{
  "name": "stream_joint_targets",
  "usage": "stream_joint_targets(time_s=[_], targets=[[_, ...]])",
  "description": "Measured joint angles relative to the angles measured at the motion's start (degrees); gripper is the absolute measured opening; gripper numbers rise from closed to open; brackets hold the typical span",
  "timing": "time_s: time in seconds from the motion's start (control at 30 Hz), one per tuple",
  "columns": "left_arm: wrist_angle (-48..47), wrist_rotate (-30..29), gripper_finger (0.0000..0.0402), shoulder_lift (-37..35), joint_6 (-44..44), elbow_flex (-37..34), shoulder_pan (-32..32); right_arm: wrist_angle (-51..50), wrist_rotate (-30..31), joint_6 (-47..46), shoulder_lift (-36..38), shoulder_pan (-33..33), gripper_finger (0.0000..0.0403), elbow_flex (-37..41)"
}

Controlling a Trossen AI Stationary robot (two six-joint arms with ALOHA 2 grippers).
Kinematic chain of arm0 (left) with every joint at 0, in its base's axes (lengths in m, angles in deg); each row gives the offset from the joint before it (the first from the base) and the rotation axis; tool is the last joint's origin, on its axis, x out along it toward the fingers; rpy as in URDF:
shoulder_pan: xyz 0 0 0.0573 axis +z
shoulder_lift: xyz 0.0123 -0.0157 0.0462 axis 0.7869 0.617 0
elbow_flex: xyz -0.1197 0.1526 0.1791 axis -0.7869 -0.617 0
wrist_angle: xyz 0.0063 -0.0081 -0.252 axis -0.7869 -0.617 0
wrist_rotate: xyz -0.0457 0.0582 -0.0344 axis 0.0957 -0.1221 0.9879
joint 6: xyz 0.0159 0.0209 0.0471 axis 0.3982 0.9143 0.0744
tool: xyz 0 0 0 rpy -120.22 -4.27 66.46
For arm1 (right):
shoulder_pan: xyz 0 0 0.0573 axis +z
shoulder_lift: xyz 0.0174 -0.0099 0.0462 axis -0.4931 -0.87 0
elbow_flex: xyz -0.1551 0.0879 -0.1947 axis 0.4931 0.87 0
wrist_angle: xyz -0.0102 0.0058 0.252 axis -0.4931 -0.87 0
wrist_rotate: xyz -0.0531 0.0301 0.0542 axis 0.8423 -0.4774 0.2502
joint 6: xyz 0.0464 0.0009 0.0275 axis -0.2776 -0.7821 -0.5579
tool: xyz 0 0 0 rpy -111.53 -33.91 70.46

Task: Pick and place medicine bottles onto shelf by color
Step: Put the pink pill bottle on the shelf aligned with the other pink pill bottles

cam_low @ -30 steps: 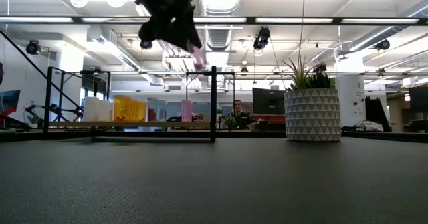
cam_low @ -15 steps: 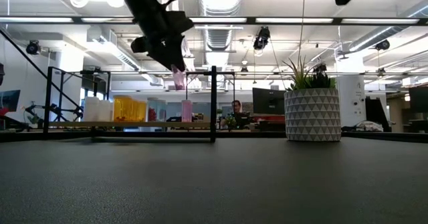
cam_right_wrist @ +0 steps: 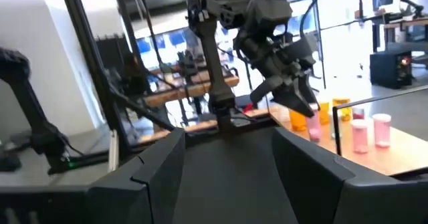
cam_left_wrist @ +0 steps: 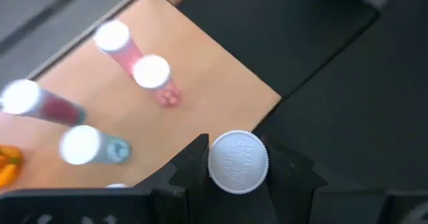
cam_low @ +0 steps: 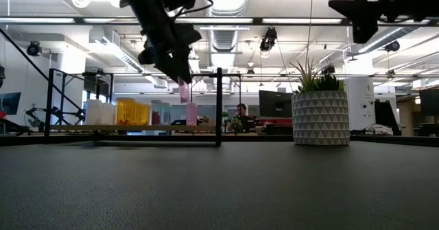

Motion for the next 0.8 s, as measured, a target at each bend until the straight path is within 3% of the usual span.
stream_joint_targets(time_s=[0.33,0.43,0.8], targets=[[0.09,1.88,0.0108,3.31,0.04,-0.02,0.04,16.21,0.0,-0.16,-0.03,0.01,0.0215,9.64],[0.09,1.88,0.0108,3.41,0.05,-0.02,0.07,17.01,0.85,0.05,-0.03,0.01,0.0215,11.22],[0.12,1.66,0.0108,3.63,4.59,-0.02,1.25,5.36,18.09,-11.36,-0.05,0.01,0.0215,11.3]])
